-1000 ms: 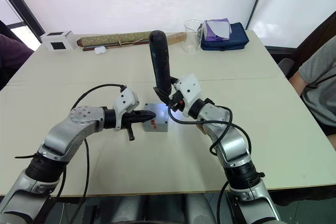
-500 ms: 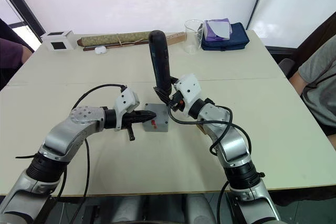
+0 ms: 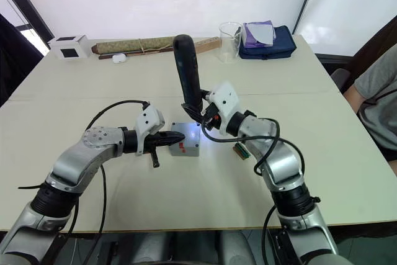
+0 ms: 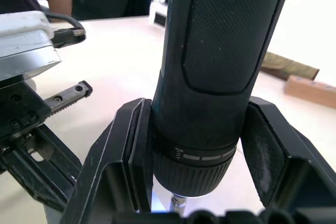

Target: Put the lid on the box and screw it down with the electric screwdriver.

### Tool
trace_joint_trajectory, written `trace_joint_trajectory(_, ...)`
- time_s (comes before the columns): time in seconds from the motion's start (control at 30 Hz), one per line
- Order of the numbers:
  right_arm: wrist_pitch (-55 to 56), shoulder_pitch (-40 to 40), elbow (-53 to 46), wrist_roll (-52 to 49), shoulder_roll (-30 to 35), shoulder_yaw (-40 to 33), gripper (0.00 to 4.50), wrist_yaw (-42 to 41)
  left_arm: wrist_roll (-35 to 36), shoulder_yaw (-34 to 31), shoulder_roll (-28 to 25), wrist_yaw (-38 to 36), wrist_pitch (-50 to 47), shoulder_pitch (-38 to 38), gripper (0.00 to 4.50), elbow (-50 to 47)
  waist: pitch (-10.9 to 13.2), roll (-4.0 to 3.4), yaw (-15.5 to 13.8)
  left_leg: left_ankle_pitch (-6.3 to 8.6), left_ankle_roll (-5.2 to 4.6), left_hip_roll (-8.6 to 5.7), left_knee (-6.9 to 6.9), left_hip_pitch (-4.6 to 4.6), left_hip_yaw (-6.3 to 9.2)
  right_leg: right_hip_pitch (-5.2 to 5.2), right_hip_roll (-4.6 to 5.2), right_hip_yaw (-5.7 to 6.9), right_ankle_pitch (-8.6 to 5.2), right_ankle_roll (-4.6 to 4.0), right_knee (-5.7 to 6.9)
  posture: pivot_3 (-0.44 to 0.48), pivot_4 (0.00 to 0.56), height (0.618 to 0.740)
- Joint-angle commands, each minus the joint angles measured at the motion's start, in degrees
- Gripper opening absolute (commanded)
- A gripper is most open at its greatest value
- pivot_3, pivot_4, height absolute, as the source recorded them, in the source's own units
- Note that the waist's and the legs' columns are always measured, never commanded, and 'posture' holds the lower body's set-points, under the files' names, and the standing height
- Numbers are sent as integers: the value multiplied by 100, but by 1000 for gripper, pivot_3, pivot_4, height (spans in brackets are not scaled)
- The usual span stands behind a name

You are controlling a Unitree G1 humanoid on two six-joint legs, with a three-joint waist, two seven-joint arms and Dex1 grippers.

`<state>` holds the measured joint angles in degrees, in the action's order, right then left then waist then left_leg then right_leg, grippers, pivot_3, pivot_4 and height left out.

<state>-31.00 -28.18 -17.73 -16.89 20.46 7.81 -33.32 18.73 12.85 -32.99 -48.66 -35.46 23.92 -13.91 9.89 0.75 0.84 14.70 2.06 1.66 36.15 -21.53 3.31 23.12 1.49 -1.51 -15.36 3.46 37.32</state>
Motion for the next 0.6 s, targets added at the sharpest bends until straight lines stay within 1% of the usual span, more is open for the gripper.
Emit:
trace_joint_trajectory(0.03, -919, -965, -577, -1121, 119, -1029, 2111, 85, -79, 18, -72, -27, -56, -89, 0, 71, 16, -8, 6, 0, 0, 0, 0, -2, -1, 3, 0, -1, 0, 1, 0, 0, 150, 740)
trace_joint_trajectory(0.1, -1504, -1479, -565, -1689, 257, -1517, 2111, 219, -33, -56, -70, -31, -74, -89, 0, 68, 61, -35, 6, -1, 0, -1, 3, -20, -2, 20, 3, -2, 6, -3, 0, 0, 150, 740)
trace_joint_trajectory(0.13, -1861, -1707, -478, -1934, 355, -1773, 2111, 339, 28, -129, -36, -11, -104, -90, 0, 57, 63, -35, 2, -3, 2, -2, 6, -41, -1, 38, 3, -2, 16, 1, 1, 0, 150, 740)
trace_joint_trajectory(0.17, -2506, -2028, -251, -2235, 524, -2119, 2111, 520, 119, -241, 14, 37, -145, -75, 0, 29, 63, -34, -7, -3, 2, -1, 7, -48, 3, 45, 1, 2, 22, 9, 2, 0, 150, 740)
trace_joint_trajectory(0.2, -3338, -2354, 90, -2546, 760, -2430, 2111, 580, 294, -429, 113, 122, -233, -46, 0, -11, 63, -35, -7, -3, 2, -1, 5, -51, 8, 45, 2, 9, 22, 11, 1, 0, 150, 740)
trace_joint_trajectory(0.23, -4197, -2623, 443, -2730, 1146, -2572, 2111, 479, 535, -649, 197, 188, -382, -11, 0, -88, 66, -40, -7, -3, 2, 0, 5, -53, 12, 45, 0, 13, 21, 11, 0, 0, 150, 740)
trace_joint_trajectory(0.3, -4737, -2761, 731, -2825, 1509, -2755, 2111, 523, 863, -927, 249, 204, -608, 11, 0, -268, 71, -19, -24, -3, 2, 0, 1, -69, 13, 57, 3, 15, 22, 10, -2, 0, 150, 740)
trace_joint_trajectory(0.37, -4600, -2343, 970, -2421, 2414, -2367, 2111, 234, 1353, -1299, 49, 86, -1012, 26, 0, -686, 81, -6, -28, -3, 2, 2, 1, -79, 21, 59, 2, 25, 21, 8, -13, 0, 150, 740)
trace_joint_trajectory(0.4, -4947, -2213, 1167, -2375, 2800, -2179, 2111, 158, 1584, -1459, -90, 11, -1206, 36, 0, -881, 87, -10, -25, -3, 2, 0, 0, -95, 20, 72, 5, 26, 21, 8, -19, 0, 150, 740)
trace_joint_trajectory(0.43, -5190, -2072, 1283, -2399, 3071, -2073, 2111, 55, 1784, -1582, -220, -56, -1371, 40, 0, -1041, 92, -13, -20, -2, 1, -2, 1, -106, 10, 84, 8, 18, 22, 11, -20, 0, 150, 740)
trace_joint_trajectory(0.47, -5367, -2017, 1349, -2466, 3197, -2026, 2111, 1, 1913, -1647, -305, -76, -1475, 37, 0, -1134, 93, -14, -12, -3, 1, -6, 1, -122, 3, 102, 12, 12, 21, 12, -19, 0, 150, 740)
trace_joint_trajectory(0.53, -5631, -1556, 1525, -2535, 3648, -1862, 2111, -293, 2271, -1830, -799, -368, -1754, 47, 0, -1468, 107, -38, 32, -3, 1, -6, 6, -150, -6, 136, 12, 4, 24, 16, -15, 0, 150, 740)
trace_joint_trajectory(0.6, -5774, -1199, 1734, -2445, 4004, -1653, 2111, -437, 2525, -1945, -1235, -651, -1917, 32, 0, -1705, 110, -38, 42, -3, 0, -5, 5, -175, -10, 169, 3, -3, 25, 19, -4, 0, 150, 740)
